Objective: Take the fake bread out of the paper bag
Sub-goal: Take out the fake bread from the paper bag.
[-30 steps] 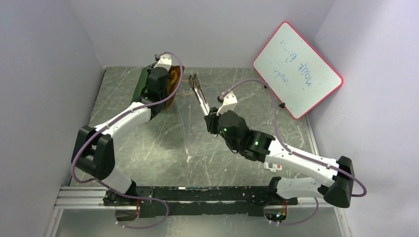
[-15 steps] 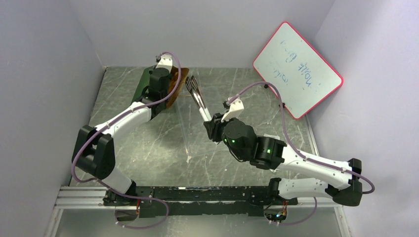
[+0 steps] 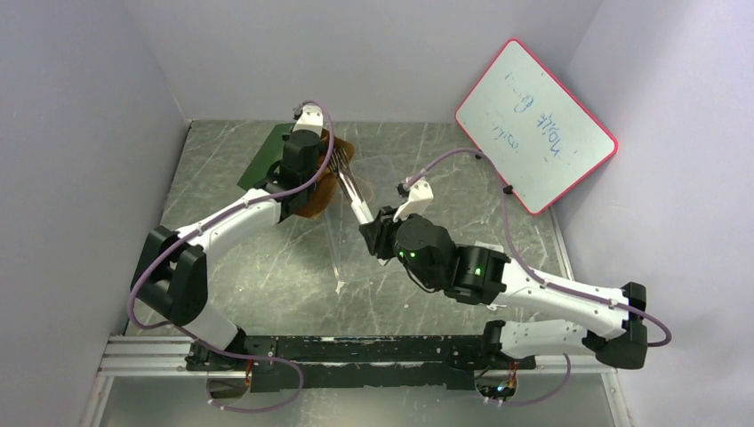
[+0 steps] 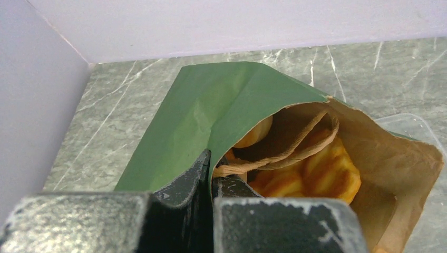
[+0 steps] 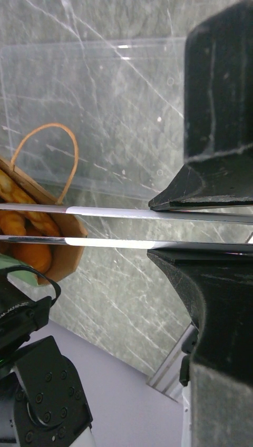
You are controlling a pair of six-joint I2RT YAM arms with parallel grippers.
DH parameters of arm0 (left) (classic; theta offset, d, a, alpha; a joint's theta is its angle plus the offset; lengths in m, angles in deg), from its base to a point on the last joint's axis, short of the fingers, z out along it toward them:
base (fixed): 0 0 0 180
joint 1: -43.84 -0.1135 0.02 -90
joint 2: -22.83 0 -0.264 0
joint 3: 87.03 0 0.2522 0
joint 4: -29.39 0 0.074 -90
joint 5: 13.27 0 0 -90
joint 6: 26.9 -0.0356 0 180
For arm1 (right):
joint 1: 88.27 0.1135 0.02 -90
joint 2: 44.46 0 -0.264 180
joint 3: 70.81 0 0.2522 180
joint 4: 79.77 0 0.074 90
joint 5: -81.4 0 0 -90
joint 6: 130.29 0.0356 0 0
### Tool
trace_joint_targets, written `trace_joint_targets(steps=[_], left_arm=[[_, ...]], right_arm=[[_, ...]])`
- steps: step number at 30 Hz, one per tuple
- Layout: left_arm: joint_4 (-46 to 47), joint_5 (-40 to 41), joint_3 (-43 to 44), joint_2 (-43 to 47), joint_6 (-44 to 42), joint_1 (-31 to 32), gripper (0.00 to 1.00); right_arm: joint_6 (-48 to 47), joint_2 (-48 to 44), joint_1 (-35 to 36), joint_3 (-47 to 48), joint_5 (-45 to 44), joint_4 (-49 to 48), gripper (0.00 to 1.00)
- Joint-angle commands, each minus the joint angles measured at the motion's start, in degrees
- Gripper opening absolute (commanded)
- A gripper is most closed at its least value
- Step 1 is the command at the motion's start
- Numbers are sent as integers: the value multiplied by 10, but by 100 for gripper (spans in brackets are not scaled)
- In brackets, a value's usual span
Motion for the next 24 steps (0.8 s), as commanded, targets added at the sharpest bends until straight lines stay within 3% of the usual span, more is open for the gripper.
trace_joint_targets(steps=[1, 13, 24], left_arm=[[-13, 5, -7, 20, 35, 6, 7], [-9, 3, -23, 33, 47, 10, 7], [2, -12, -47, 43, 57, 10, 7]], right_arm=[[56, 5, 2, -22, 27, -30, 10], [170, 38, -4, -99, 83, -108, 12], [284, 84, -84, -136, 197, -201, 15]])
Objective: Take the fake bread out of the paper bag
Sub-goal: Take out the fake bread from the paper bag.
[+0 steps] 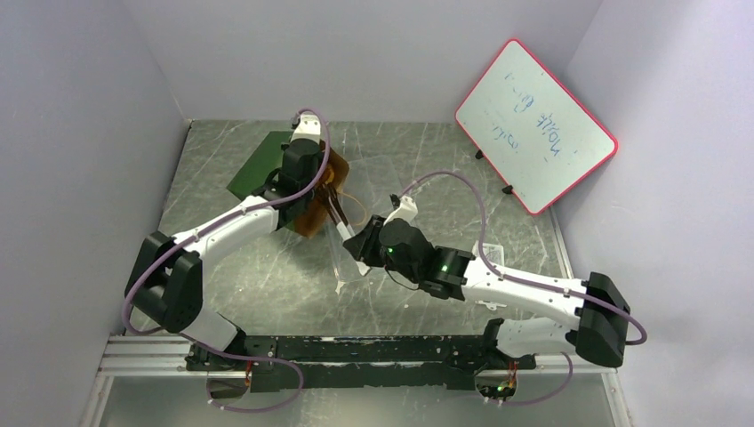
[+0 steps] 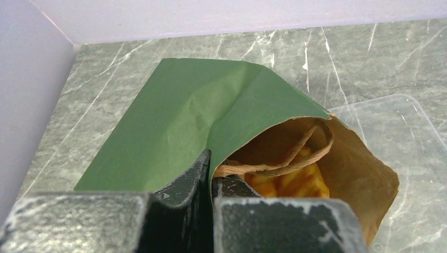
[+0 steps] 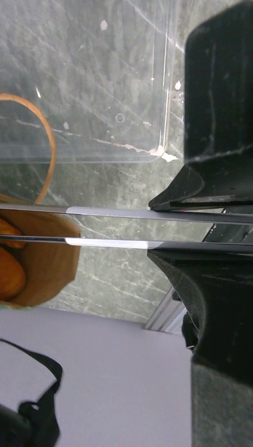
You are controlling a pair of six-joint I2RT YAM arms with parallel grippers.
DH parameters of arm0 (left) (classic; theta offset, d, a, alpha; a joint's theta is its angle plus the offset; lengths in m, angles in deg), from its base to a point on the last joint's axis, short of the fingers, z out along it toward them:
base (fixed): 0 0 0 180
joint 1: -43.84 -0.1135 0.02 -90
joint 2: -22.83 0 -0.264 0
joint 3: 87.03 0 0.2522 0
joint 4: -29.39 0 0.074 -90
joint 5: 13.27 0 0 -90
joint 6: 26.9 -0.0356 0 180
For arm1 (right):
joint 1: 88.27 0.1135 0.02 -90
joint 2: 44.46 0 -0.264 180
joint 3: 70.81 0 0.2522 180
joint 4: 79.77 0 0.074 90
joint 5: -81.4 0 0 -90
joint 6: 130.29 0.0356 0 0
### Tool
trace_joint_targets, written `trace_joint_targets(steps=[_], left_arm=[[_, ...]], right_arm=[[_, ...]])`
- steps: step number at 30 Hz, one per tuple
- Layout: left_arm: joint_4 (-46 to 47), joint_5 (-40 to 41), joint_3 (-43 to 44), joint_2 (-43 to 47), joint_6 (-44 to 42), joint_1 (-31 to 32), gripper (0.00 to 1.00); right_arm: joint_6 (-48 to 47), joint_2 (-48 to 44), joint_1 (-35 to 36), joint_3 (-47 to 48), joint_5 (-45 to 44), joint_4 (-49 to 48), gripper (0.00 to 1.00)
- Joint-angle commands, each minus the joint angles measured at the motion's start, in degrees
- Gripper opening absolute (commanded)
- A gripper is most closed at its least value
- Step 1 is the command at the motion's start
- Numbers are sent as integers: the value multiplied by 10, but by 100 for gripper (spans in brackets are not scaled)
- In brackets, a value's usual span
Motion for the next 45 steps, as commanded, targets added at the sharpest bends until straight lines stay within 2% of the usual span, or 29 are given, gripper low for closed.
trace_joint_targets(steps=[1, 9, 20, 30, 34, 45], left_arm=[[16, -8, -11, 19, 15, 0, 7], [21, -15, -8, 19, 7, 1, 7], [24, -15, -10, 12, 3, 2, 7], [29, -18, -14, 7, 2, 3, 7], [32, -20, -20, 8, 1, 4, 7], [30, -29, -20, 5, 3, 4, 7]], right_arm=[[68, 15, -20, -10, 51, -70, 17], [130, 33, -42, -30, 86, -114, 20], [183, 26, -48, -35, 82, -73, 25], [173, 45, -50, -4, 59, -46, 32], [162, 59, -51, 2, 55, -53, 38], [135, 67, -58, -16, 35, -110, 38]])
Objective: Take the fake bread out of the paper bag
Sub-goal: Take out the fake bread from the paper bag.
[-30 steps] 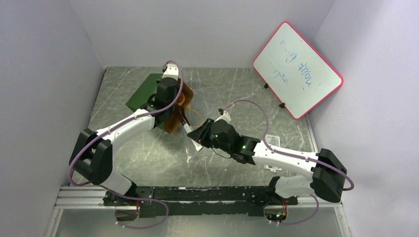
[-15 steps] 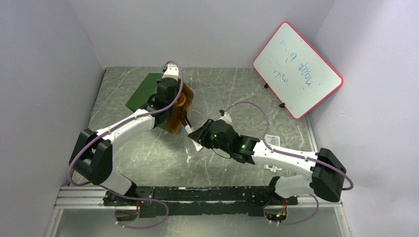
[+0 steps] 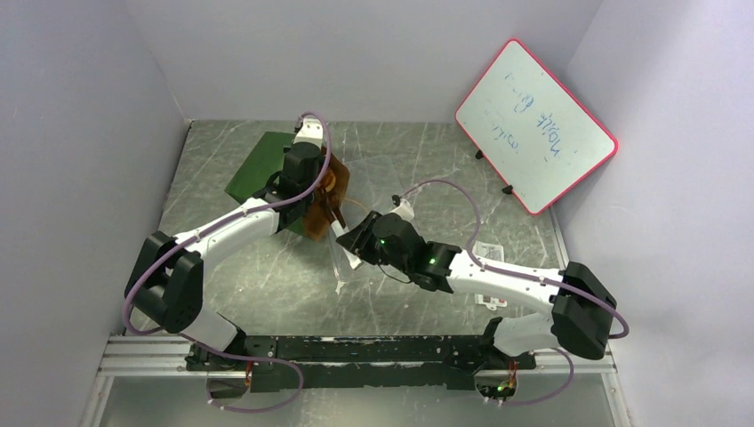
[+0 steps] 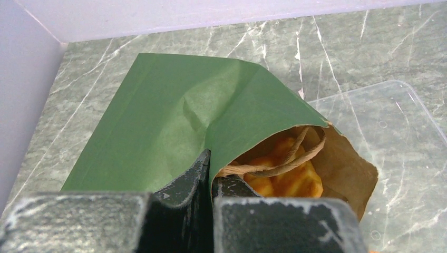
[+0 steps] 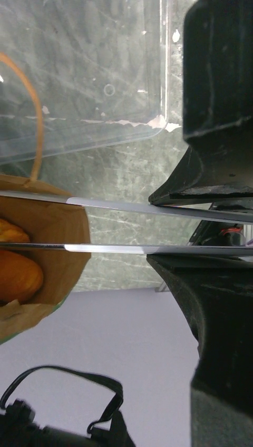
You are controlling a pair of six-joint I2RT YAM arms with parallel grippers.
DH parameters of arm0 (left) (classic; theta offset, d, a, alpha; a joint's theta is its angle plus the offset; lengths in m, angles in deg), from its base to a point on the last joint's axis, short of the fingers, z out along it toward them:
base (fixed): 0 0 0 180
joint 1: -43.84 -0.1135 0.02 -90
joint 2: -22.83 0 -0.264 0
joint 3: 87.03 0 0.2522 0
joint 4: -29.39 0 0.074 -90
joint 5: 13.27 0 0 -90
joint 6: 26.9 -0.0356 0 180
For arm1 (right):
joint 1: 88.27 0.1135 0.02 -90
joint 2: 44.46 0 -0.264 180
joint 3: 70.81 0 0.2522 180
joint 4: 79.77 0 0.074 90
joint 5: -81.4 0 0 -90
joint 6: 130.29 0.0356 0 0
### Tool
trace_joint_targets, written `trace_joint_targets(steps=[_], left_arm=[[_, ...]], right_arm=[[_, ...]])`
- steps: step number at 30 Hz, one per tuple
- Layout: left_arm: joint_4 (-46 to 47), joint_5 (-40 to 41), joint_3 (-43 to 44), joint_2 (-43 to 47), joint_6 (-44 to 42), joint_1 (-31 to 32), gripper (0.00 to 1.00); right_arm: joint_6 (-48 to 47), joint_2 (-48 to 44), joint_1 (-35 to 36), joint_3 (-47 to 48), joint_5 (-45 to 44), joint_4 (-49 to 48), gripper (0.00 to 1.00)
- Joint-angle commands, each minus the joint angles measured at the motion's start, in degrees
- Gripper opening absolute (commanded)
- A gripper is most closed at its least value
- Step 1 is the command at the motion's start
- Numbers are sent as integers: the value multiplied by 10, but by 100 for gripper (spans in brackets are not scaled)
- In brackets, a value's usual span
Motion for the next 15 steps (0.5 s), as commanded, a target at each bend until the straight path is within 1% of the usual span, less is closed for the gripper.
trace_joint_targets(steps=[1, 5, 15], left_arm=[[23, -10, -3, 2, 5, 1, 7], [20, -13, -2, 0, 7, 1, 7], [16, -22, 0, 6, 8, 1, 7]], right_arm=[[-20, -2, -12, -3, -27, -65, 38], [-33, 10, -20, 1, -15, -85, 38], [-35, 49, -48, -5, 27, -130, 38]])
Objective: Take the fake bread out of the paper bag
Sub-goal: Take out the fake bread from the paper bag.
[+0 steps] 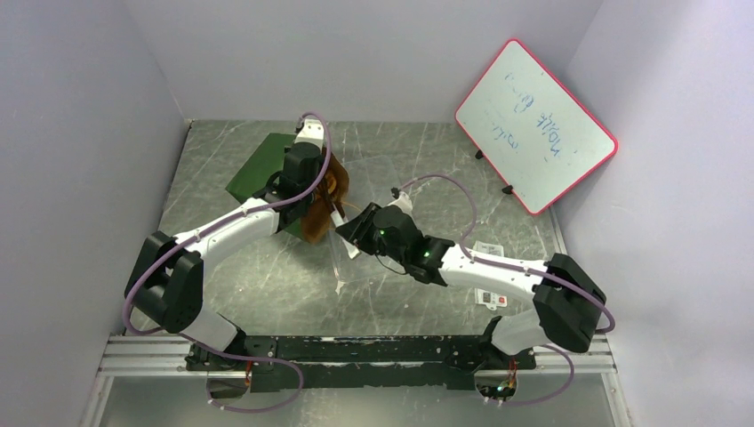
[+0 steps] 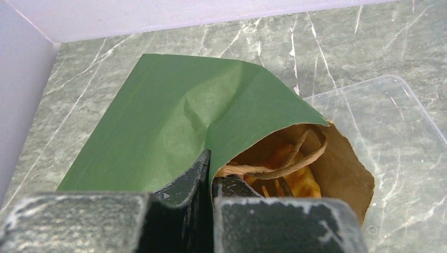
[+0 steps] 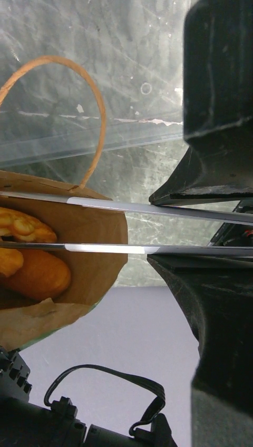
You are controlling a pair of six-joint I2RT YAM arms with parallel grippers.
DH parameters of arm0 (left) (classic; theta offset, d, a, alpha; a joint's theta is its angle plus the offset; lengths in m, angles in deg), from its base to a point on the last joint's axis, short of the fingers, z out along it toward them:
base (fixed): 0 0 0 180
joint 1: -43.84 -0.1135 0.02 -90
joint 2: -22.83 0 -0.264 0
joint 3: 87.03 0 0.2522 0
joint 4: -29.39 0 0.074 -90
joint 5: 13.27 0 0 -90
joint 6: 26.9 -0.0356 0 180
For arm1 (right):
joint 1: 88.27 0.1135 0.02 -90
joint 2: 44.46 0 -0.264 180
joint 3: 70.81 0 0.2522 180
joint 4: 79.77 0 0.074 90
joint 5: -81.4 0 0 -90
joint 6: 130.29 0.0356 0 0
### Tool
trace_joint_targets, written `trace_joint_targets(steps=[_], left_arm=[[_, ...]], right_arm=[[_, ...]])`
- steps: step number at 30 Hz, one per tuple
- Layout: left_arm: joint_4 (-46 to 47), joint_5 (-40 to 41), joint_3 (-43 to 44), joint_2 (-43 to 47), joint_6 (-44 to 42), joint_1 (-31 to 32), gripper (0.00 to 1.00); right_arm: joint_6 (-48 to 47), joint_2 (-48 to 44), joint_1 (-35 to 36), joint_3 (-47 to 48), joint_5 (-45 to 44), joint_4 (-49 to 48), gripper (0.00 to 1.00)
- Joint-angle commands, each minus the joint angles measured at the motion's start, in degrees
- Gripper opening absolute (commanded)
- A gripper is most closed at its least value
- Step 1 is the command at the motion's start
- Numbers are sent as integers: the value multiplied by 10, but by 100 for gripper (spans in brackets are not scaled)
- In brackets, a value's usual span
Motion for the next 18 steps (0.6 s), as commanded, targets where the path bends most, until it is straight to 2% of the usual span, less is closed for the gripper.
trace_joint_targets(steps=[1, 4, 7, 13, 18], left_arm=[[18, -11, 0, 5, 7, 1, 7], [17, -11, 0, 3, 8, 1, 7], [15, -9, 1, 0, 9, 1, 7], [6, 4, 12, -12, 7, -2, 7], [-2, 4, 19, -14, 12, -6, 7]], right_arm=[[-11, 12, -15, -1, 17, -55, 37], [-18, 22, -24, 4, 30, -63, 35], [-22, 28, -32, 4, 40, -70, 28], [-33, 20, -37, 5, 41, -57, 0], [-41, 4, -37, -4, 41, -51, 0]])
